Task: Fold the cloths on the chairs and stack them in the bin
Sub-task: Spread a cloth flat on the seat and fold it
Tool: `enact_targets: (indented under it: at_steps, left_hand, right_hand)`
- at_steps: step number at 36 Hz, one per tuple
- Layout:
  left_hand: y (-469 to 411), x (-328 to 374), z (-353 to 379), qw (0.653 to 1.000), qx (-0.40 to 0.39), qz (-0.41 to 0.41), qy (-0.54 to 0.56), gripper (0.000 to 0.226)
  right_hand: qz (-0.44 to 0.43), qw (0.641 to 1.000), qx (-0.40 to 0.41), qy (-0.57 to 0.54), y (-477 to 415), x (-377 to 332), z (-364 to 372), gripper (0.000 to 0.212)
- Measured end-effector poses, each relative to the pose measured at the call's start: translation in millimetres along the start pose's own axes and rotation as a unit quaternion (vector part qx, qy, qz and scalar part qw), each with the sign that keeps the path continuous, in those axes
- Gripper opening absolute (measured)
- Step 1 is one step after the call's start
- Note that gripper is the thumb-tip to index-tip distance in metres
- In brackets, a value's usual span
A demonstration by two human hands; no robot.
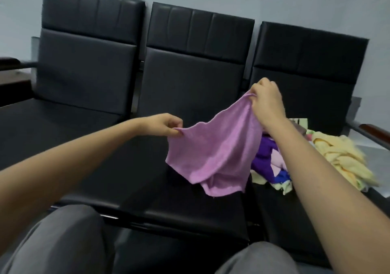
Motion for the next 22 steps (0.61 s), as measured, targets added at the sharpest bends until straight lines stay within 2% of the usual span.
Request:
enact_targets:
  at_steps: [2,4,6,8,10,12,13,16,17,20,22]
  left_hand:
    - [0.6,11.0,19.5,0.997,-0.061,0.022,0.034,0.008]
    - [0.3,20.2,46.6,0.992,-0.118,0.035,-0.02,0.008]
    - [-3.1,23.1,81.8,0.978,-0.176,0.036,-0.102,0.021]
    - [-2.5,19.7,114.2,0.96,-0.245,0.002,-0.134,0.041]
    - [-1.9,13.7,135.2,0.948,-0.27,-0.014,-0.166,0.053]
    - [-1.9,9.7,144.0,0.948,-0.26,-0.017,-0.182,0.06]
    - [-2.2,9.6,145.2,0.95,-0.25,-0.017,-0.185,0.056]
    - [-2.9,10.9,144.2,0.957,-0.232,-0.002,-0.174,0.016]
    - [-2.6,10.9,144.2,0.957,-0.228,0.006,-0.178,0.009]
    - [1.4,14.1,144.8,0.958,-0.19,0.032,-0.212,0.01]
    - [2.7,14.5,146.2,0.964,-0.146,0.041,-0.22,0.031]
  right_hand:
    - [-0.024,0.999,-0.017,-0.015,1.7,-1.8,0.9,0.019]
    - [-0.055,0.998,-0.031,-0.028,6.2,-2.3,2.4,0.019]
    - [-0.09,0.994,-0.06,-0.029,15.0,0.4,6.4,0.016]
    - [-0.119,0.987,-0.104,-0.033,28.2,7.5,14.1,0.014]
    - [-0.119,0.98,-0.155,-0.035,45.1,18.4,23.1,0.014]
    - [-0.101,0.976,-0.192,-0.032,63.8,31.0,31.1,0.016]
    - [-0.087,0.974,-0.207,-0.03,74.3,37.7,34.2,0.018]
    - [-0.047,0.966,-0.255,-0.015,101.3,55.2,43.8,0.02]
    - [-0.036,0.963,-0.266,-0.013,109.2,60.1,47.1,0.02]
    - [-0.007,0.96,-0.28,-0.025,126.8,71.4,55.2,0.019]
    - [0.004,0.959,-0.282,-0.032,134.5,75.1,58.8,0.017]
Point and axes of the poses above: each hand's wrist, its own y-axis away from the middle knuckle, its own z-axis out of the palm, x = y × z, the point moved 1 cm from there along -y, towards the middle knuckle, and after that the axes turned 9 degrees about -z, right-handed, at the moved point
